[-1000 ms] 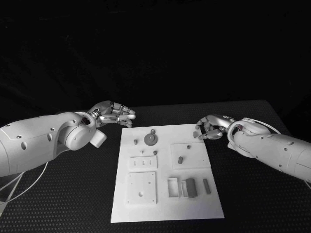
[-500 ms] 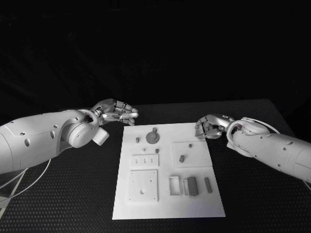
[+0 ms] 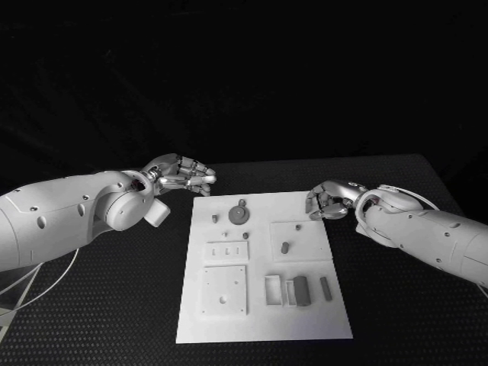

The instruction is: Assemble the parts on the task board

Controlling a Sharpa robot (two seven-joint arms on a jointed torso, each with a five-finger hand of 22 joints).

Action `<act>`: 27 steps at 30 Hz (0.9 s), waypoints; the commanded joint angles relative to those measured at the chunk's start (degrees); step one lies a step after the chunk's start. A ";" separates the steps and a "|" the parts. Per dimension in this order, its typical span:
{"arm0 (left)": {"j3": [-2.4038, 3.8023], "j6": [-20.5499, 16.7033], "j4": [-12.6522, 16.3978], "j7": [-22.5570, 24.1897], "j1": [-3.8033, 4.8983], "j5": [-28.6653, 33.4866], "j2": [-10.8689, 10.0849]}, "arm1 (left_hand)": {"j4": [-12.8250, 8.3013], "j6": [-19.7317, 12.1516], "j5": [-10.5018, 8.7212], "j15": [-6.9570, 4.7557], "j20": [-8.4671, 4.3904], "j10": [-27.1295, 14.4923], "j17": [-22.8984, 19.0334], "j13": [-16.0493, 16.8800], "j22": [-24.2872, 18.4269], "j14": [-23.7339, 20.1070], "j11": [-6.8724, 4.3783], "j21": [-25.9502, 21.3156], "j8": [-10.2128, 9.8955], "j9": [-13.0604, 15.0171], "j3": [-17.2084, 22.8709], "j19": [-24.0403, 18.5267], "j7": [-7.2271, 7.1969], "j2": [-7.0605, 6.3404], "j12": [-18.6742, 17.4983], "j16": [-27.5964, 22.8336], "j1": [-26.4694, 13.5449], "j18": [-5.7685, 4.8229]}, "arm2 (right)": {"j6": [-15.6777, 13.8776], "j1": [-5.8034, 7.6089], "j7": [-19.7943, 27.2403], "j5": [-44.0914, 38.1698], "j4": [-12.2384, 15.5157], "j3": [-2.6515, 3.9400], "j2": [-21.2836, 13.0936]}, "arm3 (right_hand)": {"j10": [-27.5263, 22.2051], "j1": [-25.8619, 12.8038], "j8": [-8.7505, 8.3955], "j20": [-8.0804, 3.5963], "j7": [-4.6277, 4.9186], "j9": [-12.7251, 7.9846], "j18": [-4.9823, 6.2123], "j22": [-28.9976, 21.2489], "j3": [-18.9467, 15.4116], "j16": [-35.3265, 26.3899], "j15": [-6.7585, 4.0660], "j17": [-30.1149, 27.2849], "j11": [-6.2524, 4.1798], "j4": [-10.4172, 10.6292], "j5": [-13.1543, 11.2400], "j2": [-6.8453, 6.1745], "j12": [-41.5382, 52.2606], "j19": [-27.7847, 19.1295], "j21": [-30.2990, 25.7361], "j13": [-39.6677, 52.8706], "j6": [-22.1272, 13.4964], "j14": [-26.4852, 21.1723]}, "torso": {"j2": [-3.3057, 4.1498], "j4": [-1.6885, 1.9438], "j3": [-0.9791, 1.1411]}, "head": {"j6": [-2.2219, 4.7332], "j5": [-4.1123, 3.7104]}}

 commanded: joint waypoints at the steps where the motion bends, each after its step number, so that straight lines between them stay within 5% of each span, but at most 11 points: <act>1: 0.05 0.79 0.17 0.36 0.03 -0.17 0.05 | -0.02 -0.24 0.01 0.16 0.26 -0.02 0.07 -0.03 0.08 0.23 0.20 -0.27 -0.14 -0.08 -0.31 0.15 1.08 0.44 -0.33 -0.12 -0.14 0.83 | 0.30 -0.25 -0.40 -0.50 0.17 -0.12 0.07 | -0.11 0.19 0.25 0.22 0.05 -0.01 1.20 1.12 -0.37 0.24 0.24 0.09 0.27 0.00 0.14 0.48 0.33 -0.13 -0.08 0.07 0.54 0.24 | 0.02 0.03 0.02 | 0.03 -0.11; 17: 0.05 1.10 0.18 0.33 0.03 -0.17 0.06 | 0.01 -0.38 0.01 0.17 0.28 -0.12 0.13 -0.05 0.10 0.23 0.25 -0.31 -0.24 -0.13 -0.53 0.14 1.24 0.38 -0.40 -0.20 -0.28 0.81 | -1.15 -0.91 -3.84 0.09 -0.22 -0.12 1.02 | -0.10 -4.93 0.28 0.21 0.91 -0.05 1.20 0.91 -1.61 0.50 1.06 0.55 1.10 2.61 0.14 -2.21 0.58 0.34 -0.04 0.12 1.26 0.89 | 0.05 0.06 0.00 | -0.12 -0.53; 27: 0.04 1.38 -0.13 0.20 0.02 -0.17 0.29 | 0.02 -0.43 0.01 0.18 0.28 -0.15 0.15 -0.06 0.11 0.23 0.27 -0.33 -0.27 -0.14 -0.59 0.15 1.27 0.43 -0.42 -0.23 -0.37 0.81 | -2.43 -1.10 -4.64 0.02 -0.19 -0.12 1.13 | 0.12 -5.21 1.05 -0.17 0.31 0.45 1.20 0.91 -0.87 0.70 0.53 1.00 0.53 3.05 0.15 -2.07 0.80 0.74 0.04 0.14 2.81 1.55 | 0.03 0.04 0.00 | -0.20 -0.84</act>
